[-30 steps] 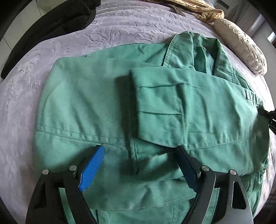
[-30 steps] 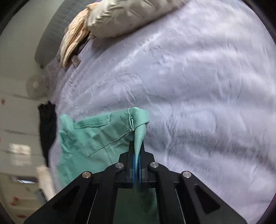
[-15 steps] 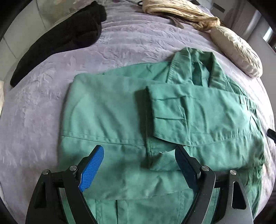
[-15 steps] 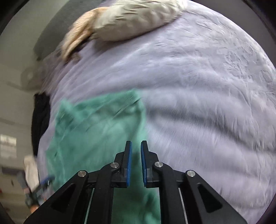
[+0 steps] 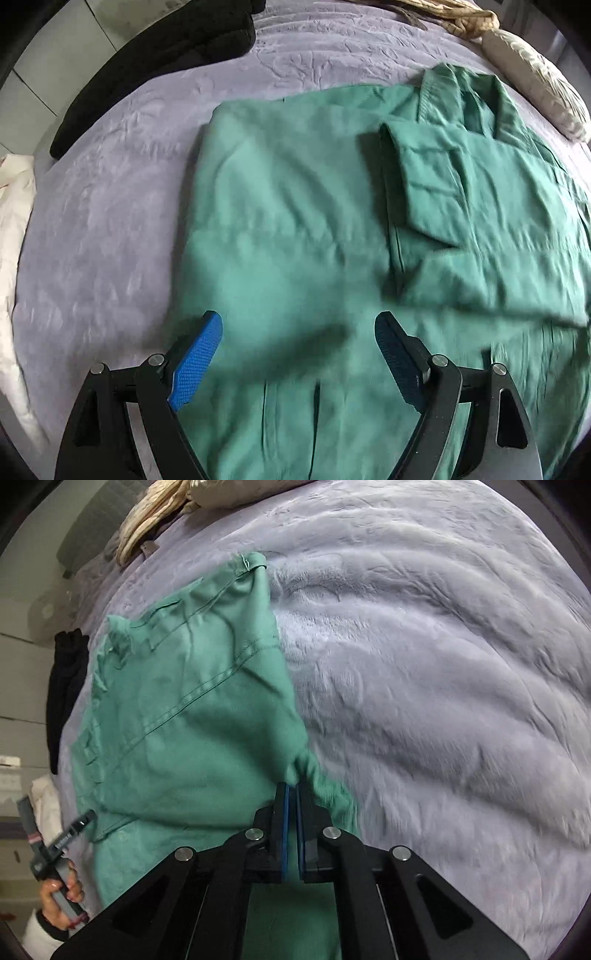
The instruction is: Fold large clothes
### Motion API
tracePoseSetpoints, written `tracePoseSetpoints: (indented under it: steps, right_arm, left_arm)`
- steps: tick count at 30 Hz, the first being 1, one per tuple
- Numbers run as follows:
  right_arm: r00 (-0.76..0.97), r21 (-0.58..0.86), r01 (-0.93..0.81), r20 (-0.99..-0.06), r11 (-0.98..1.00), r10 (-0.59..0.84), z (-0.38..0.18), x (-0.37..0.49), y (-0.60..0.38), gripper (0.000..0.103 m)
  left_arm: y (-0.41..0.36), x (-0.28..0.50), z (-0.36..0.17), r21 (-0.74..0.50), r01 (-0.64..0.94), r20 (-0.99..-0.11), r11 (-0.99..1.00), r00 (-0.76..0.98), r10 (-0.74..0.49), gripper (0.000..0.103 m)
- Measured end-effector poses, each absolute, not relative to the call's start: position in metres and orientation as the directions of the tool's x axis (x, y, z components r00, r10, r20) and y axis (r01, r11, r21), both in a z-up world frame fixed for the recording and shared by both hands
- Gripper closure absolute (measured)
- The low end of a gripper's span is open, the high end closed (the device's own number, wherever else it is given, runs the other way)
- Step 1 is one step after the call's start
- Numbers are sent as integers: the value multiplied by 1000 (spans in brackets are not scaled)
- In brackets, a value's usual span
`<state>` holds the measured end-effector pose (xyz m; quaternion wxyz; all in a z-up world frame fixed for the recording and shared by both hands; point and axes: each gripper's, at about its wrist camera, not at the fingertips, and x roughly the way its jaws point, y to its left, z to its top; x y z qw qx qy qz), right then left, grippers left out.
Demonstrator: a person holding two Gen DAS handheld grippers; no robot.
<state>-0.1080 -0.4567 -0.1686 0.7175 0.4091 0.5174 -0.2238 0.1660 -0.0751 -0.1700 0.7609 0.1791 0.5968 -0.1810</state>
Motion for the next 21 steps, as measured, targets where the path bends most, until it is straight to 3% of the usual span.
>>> tracePoseSetpoints:
  steps: [7, 8, 9, 11, 13, 16, 19, 21]
  right_arm:
    - [372, 400, 738, -913, 543, 166, -150, -128, -416, 93]
    - [371, 402, 742, -913, 537, 172, -149, -132, -411, 78]
    - [370, 404, 746, -912, 530, 176, -148, -135, -406, 51]
    - [373, 406, 753, -912, 517, 172, -144, -144, -397, 35]
    - [374, 410, 753, -910, 515, 178, -143, -148, -391, 35]
    - [383, 426, 754, -903, 501, 192, -141, -156, -384, 34]
    - [381, 410, 756, -909, 510, 166, -140, -160, -386, 24]
    - [389, 406, 765, -910, 501, 144, -141, -161, -395, 23]
  left_arm:
    - [-66, 115, -152, 45, 541, -982, 840, 179, -63, 17]
    - [-65, 108, -150, 43, 544, -983, 838, 173, -61, 17]
    - [-64, 103, -149, 42, 542, -984, 839, 167, -59, 17]
    - [-62, 90, -144, 13, 533, -984, 846, 157, -84, 16]
    - [-57, 81, -138, -15, 512, -982, 859, 155, -109, 0]
    - [-57, 73, -127, -37, 507, -978, 861, 156, -134, 0]
    - [-62, 63, -124, -15, 524, -981, 852, 158, -114, 0]
    - [-59, 62, -127, 8, 536, -980, 844, 170, -99, 0]
